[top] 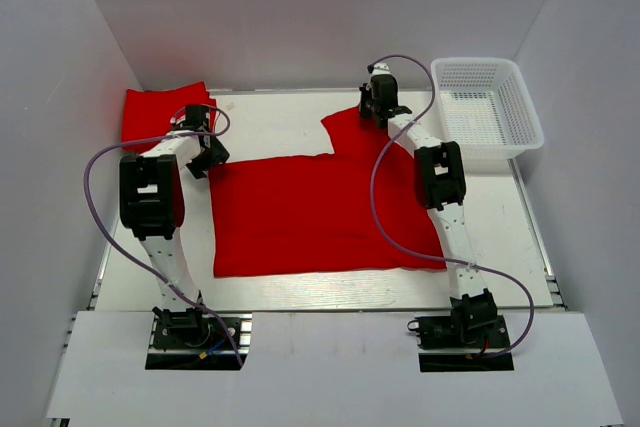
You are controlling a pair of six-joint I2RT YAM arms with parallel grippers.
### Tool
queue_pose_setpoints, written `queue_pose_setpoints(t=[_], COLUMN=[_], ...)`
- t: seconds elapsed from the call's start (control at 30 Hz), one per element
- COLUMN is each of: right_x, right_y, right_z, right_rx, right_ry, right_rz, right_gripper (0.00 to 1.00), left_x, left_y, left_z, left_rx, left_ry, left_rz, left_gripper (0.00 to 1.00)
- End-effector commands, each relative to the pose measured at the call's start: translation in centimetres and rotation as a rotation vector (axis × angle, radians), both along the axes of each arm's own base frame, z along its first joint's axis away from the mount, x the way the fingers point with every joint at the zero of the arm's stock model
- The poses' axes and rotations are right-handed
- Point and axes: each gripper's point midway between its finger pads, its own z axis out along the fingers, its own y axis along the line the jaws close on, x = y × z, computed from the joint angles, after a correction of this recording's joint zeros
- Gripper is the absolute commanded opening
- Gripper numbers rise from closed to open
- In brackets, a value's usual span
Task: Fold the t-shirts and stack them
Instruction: Grap the side of the flattened tshirt furthest away from the robot with both arms
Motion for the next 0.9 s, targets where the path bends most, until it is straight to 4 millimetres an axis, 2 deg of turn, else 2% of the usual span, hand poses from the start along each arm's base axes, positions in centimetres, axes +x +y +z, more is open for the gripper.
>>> queue_pose_setpoints(t=[0.0,0.17,0.2,0.23,0.3,0.33,0.37,0.4,0.47,0.5,0.53,0.57,0.6,0.63,0.67,0.73,0.77,0.8,0.83,0.87], right_x=[-0.2,-0.2,-0.2,-0.6,-0.1,-0.9,-0.6,-0.3,-0.2,0.1,0.0,-0.4,-0.8,-1.1,-2.3,-3.4,-4.8,-5.5,-6.2,-7.7], right_y=[0.1,-0.2,-0.1,-0.3,0.0,0.4,0.5,0.4,-0.1,-0.3,-0.7,-1.0,-0.8,-0.8,-1.1,-1.2,-1.7,-2.1,-2.1,-2.8], right_z=[2.5,2.7,2.7,2.2,4.0,3.1,3.6,5.3,6.0,8.8,9.1,10.1,11.4,11.8,11.0,15.3,12.1,16.4,16.4,13.6], right_rx=[0.012,0.022,0.021,0.013,0.029,0.013,0.009,0.017,0.007,0.026,0.023,0.005,0.005,0.002,-0.036,-0.018,-0.029,-0.004,-0.002,-0.021], right_ry=[-0.009,-0.007,-0.008,0.002,-0.054,-0.041,-0.069,-0.104,-0.12,-0.171,-0.177,-0.196,-0.231,-0.24,-0.223,-0.286,-0.228,-0.302,-0.303,-0.249], right_rz=[0.001,-0.02,-0.018,-0.013,0.003,0.034,0.04,0.021,0.004,-0.003,-0.012,-0.007,0.002,0.007,0.027,0.031,0.038,0.029,0.031,0.033], right_gripper=[0.0,0.0,0.0,0.0,0.0,0.0,0.0,0.0,0.0,0.0,0.0,0.0,0.0,0.0,0.0,0.0,0.0,0.0,0.0,0.0], left_x=[0.1,-0.4,-0.8,-0.4,-0.7,-0.7,-0.1,0.2,0.9,1.4,1.9,2.1,2.5,2.5,2.5,2.8,2.8,2.8,2.7,2.3], left_y=[-1.5,-1.8,-1.8,-2.0,-2.0,-2.0,-2.0,-2.0,-1.9,-1.7,-1.7,-1.6,-1.6,-1.8,-2.0,-2.1,-2.3,-2.5,-3.1,-3.5], left_z=[-1.5,-2.4,-2.3,-1.7,-1.6,-1.6,-0.8,-0.4,1.1,1.6,2.7,2.8,3.9,4.6,4.6,6.1,6.5,6.9,7.0,7.5], left_rx=[-0.057,-0.076,-0.076,-0.082,-0.082,-0.082,-0.082,-0.075,-0.063,-0.054,-0.045,-0.035,-0.028,-0.035,-0.038,-0.035,-0.036,-0.038,-0.042,-0.057], left_ry=[0.019,0.042,0.045,0.02,0.022,0.022,-0.001,-0.011,-0.046,-0.064,-0.089,-0.099,-0.123,-0.138,-0.137,-0.181,-0.189,-0.197,-0.206,-0.213], left_rz=[-0.027,-0.035,-0.035,-0.052,-0.052,-0.052,-0.053,-0.065,-0.085,-0.081,-0.095,-0.111,-0.119,-0.135,-0.15,-0.172,-0.199,-0.214,-0.239,-0.262], left_gripper=[0.67,0.47,0.33,0.24,0.0,0.0,0.0,0.0,0.0,0.0,0.0,0.0,0.0,0.0,0.0,0.0,0.0,0.0,0.0,0.0])
